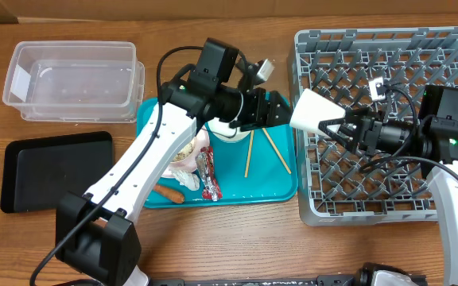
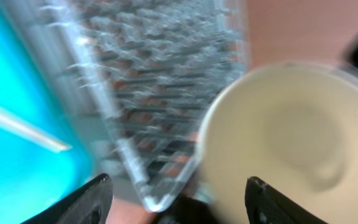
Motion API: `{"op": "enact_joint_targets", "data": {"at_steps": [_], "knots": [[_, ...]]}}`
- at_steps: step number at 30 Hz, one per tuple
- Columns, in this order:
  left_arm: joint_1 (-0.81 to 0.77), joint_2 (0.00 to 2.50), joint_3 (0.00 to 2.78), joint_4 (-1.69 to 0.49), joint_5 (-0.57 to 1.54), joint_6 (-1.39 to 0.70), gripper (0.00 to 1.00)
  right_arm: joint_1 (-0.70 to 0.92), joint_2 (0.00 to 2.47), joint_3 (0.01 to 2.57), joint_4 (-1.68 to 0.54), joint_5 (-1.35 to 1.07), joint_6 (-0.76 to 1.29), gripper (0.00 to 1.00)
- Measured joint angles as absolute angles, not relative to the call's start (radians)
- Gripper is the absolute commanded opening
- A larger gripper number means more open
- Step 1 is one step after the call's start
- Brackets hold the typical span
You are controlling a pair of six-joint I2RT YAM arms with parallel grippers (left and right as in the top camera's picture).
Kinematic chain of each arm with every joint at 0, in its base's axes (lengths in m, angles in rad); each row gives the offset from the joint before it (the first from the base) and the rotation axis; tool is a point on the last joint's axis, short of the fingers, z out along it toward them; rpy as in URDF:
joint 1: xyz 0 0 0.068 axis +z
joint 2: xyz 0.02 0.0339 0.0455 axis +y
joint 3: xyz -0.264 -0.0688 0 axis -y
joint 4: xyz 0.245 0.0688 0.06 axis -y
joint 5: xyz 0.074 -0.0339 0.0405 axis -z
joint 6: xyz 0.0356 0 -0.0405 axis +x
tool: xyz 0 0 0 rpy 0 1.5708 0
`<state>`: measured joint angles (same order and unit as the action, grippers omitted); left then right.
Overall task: Sort waste into correct bins and load items into the dishwasher
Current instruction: 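Place the white cup into the dish rack with the right gripper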
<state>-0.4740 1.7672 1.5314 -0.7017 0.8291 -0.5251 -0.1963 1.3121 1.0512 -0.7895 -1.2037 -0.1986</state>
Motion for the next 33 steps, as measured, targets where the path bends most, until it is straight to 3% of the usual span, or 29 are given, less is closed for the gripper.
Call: {"op": "enact_joint_targets", "data": {"at_steps": [6,15,24,33], "knots": [[-0.389,1.767,1.531,-0.889,0.472,-0.474,0.74,-0.271,1.313,1.137,-0.929,-0.819,-0.102,0.31],[-0.184,1.767,1.532,-0.936,0.288,-0.422,0.74,-0.468,1.315,1.390,-1.210,-0.306,0.057,0.31],[-0.107,1.767,1.577,-0.947,0.161,-0.354,0.74,-0.663,1.382,1.394,-1.269,-0.109,0.142,0.31],[-0.107,1.767,1.653,-1.008,0.051,-0.321,0.75,-0.730,1.549,1.394,-1.257,0.003,0.174,0.31]]}}
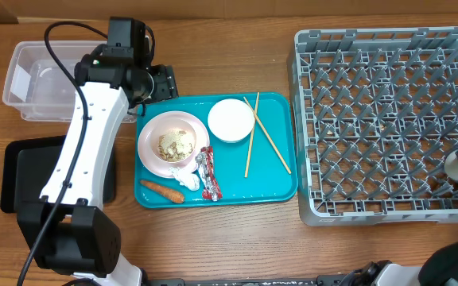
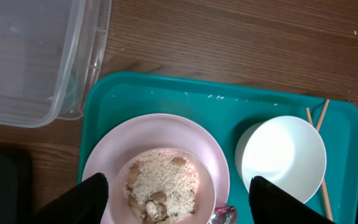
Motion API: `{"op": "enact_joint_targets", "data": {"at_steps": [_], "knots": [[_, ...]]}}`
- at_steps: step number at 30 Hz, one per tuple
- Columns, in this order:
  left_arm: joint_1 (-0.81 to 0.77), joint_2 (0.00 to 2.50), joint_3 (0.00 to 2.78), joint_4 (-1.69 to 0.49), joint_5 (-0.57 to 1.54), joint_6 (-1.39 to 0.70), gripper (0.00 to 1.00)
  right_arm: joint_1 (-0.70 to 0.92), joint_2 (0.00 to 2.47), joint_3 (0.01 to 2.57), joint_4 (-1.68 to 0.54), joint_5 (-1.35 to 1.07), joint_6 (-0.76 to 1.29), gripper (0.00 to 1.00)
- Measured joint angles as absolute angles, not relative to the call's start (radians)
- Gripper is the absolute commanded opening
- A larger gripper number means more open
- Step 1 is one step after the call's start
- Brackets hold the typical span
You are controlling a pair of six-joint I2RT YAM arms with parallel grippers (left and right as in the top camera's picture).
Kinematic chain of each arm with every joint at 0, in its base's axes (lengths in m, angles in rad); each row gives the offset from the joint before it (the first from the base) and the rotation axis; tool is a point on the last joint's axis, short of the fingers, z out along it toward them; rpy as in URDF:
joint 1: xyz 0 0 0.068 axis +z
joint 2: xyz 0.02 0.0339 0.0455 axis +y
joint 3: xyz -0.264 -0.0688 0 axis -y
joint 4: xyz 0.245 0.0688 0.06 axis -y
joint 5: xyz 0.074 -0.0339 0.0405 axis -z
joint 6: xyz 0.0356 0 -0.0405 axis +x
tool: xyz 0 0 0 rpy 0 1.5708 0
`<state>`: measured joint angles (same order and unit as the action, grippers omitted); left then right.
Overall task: Sort waste into correct bins and load items into the dishwasher
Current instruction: 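Place the white cup into the dish rack with the right gripper, then move the right gripper to the white bowl and grasp its rim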
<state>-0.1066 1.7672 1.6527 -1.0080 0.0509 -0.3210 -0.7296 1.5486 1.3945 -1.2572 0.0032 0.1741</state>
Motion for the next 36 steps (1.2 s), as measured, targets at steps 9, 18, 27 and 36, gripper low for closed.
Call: {"op": "enact_joint_targets", "data": {"at_steps": [9,18,27,36], "knots": [[-0.107,1.767,1.658,-1.026,0.032,-0.311,0.75,-0.759,1.578,1.394,-1.187,0.037,0.183,0.32],[-0.118,1.767,1.658,-1.045,0.031,-0.311,0.75,-0.759,1.652,1.394,-1.148,0.028,0.183,0.82],[-0.176,1.767,1.658,-1.056,0.028,-0.311,0.75,-0.759,1.658,1.481,-1.222,-0.101,0.179,0.85],[-0.209,1.767,1.658,-1.103,0.028,-0.313,0.75,-0.624,1.652,1.685,-1.229,-0.440,0.108,0.84]]}}
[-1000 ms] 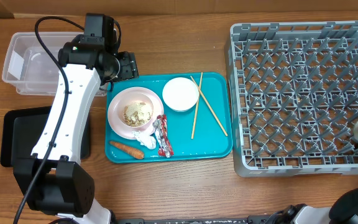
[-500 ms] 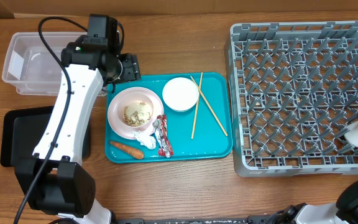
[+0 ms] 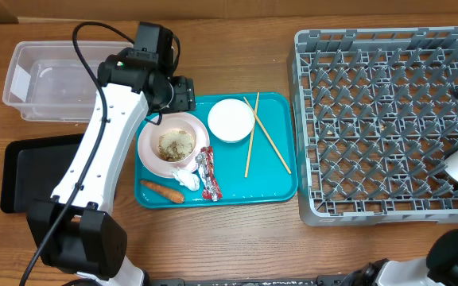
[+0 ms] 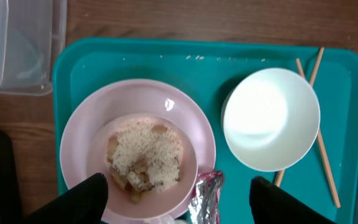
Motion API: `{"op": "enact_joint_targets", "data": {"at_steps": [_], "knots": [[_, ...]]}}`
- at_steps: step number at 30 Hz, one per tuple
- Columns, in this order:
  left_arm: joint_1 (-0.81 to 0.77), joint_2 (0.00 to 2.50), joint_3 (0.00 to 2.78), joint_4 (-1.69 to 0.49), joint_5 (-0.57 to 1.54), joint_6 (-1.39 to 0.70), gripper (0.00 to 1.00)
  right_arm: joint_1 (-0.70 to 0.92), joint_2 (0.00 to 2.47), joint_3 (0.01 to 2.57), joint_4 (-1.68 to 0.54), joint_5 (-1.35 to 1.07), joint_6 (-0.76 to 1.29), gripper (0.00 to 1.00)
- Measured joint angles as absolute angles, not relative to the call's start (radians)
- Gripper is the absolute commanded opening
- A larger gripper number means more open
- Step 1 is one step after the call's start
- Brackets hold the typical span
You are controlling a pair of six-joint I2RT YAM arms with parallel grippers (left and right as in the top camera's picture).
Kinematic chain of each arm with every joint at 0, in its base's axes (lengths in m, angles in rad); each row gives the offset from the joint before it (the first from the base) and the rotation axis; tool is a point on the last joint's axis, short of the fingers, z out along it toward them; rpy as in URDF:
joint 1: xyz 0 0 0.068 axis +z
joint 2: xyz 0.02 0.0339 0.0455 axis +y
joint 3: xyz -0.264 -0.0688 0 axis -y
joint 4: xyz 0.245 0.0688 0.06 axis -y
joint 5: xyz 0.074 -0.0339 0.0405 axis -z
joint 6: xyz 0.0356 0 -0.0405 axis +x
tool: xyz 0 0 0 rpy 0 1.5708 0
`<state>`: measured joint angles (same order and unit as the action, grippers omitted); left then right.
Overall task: Sort waste into correct bins and load items into the dishwasher
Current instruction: 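Move the right gripper to the white bowl and grasp its rim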
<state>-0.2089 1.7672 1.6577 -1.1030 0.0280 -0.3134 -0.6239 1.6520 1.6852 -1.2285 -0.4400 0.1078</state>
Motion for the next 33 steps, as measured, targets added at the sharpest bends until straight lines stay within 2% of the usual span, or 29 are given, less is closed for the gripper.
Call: {"op": "enact_joint_targets", "data": {"at_steps": [5,10,16,20,23,26,33], "knots": [[-0.200,1.767,1.658,-1.143,0.028,-0.335,0.75,-0.347,1.652,1.685,-1.166,-0.490,0.073,0.84],[-0.187,1.767,1.658,-1.157,0.009,-0.347,0.76,-0.031,1.654,1.685,-1.070,-0.426,0.063,0.84],[-0.150,1.767,1.658,-1.207,-0.043,-0.395,0.76,0.236,1.725,1.685,-0.996,-0.347,0.086,0.82],[-0.061,1.767,1.658,-1.264,-0.057,-0.421,0.77,0.348,1.839,1.685,-0.965,-0.303,0.114,0.79],[0.006,1.767,1.658,-1.291,-0.059,-0.428,0.78,0.410,1.926,1.685,-0.955,-0.245,0.164,0.74],[0.061,1.767,1.658,-1.305,-0.065,-0.435,0.78,0.445,1.999,1.685,-0.953,-0.208,0.223,0.65],[0.073,1.767,1.658,-1.306,-0.065,-0.439,0.80,0.460,2.104,1.685,-0.950,-0.177,0.306,0.46]]}}
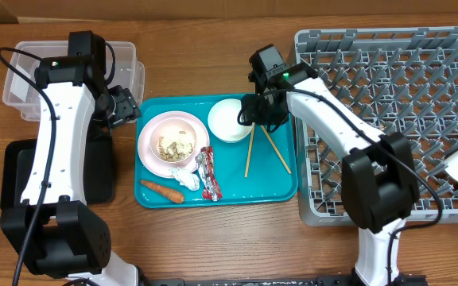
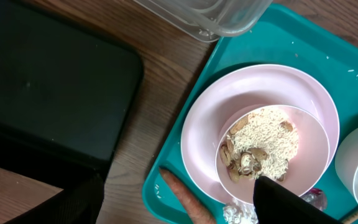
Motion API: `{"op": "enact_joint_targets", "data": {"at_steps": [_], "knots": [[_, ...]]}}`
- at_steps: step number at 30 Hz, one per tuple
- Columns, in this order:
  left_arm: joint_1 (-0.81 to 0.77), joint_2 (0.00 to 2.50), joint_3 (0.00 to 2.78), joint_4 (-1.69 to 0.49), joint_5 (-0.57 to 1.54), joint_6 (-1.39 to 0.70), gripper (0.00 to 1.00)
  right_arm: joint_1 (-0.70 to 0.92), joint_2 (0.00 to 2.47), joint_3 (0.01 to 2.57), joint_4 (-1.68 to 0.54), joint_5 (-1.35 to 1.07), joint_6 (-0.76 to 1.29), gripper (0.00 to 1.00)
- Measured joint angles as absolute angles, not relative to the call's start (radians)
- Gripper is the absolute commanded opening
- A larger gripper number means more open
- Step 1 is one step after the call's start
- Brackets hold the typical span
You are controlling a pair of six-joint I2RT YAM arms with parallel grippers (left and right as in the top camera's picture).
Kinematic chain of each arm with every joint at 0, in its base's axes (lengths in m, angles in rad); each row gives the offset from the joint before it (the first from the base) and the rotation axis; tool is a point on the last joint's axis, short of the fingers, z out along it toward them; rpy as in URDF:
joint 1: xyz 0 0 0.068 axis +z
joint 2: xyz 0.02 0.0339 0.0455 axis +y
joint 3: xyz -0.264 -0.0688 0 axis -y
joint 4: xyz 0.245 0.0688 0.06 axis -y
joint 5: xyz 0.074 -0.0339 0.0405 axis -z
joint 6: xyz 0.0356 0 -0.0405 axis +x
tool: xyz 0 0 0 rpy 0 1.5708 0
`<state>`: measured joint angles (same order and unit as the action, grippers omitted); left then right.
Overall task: Sort waste into correct bins and load items into the dishwasher
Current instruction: 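Move the right gripper to the white bowl and grasp its rim, then lift the white bowl with the right gripper and set it in the rack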
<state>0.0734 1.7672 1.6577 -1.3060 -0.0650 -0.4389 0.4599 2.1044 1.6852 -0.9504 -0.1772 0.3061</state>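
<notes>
On the teal tray point(image 1: 275, 184) sit a pink plate holding a bowl of food scraps point(image 1: 173, 144), a white bowl point(image 1: 227, 121), two chopsticks point(image 1: 249, 155), a carrot point(image 1: 162, 191), a foil wrapper point(image 1: 207, 176) and a crumpled tissue point(image 1: 185, 176). My left gripper point(image 1: 124, 107) hangs open over the tray's left edge, with the carrot point(image 2: 188, 202) between its fingers point(image 2: 79, 202) and the pink plate point(image 2: 204, 134) ahead. My right gripper point(image 1: 251, 111) is at the white bowl's right rim; its jaws are not readable. A white cup lies in the grey dish rack point(image 1: 308, 119).
A clear plastic bin point(image 1: 30, 79) stands at the back left and a black tray point(image 1: 22, 171) in front of it, both beside the left arm. The right arm stretches from the front edge across the rack's left side to the tray.
My left gripper has moved from over the pink plate back to the tray's left edge. The right arm, then off at the right, now reaches to the white bowl.
First my right gripper held the white cup at the rack's left edge with the left gripper facing it. Then the left gripper was by the clear bin and the cup at the rack's far right. The left gripper moved over the plate, now the tray's left edge.
</notes>
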Motion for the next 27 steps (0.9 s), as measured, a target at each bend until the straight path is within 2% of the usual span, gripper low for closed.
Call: {"op": "enact_joint_targets", "data": {"at_steps": [3,10,19,27], "knots": [[0.074,1.767,1.658,-1.306,-0.065,-0.439,0.80,0.462,2.135,1.685,-0.950,-0.175,0.323,0.39],[0.074,1.767,1.658,-1.306,-0.065,-0.439,0.80,0.466,2.150,1.685,-0.952,-0.168,0.356,0.05],[0.074,1.767,1.658,-1.305,-0.065,-0.439,0.80,0.463,2.150,1.700,-0.992,-0.168,0.366,0.04],[0.074,1.767,1.658,-1.305,-0.065,-0.439,0.80,0.379,2.091,1.901,-1.092,-0.150,0.365,0.04]]}}
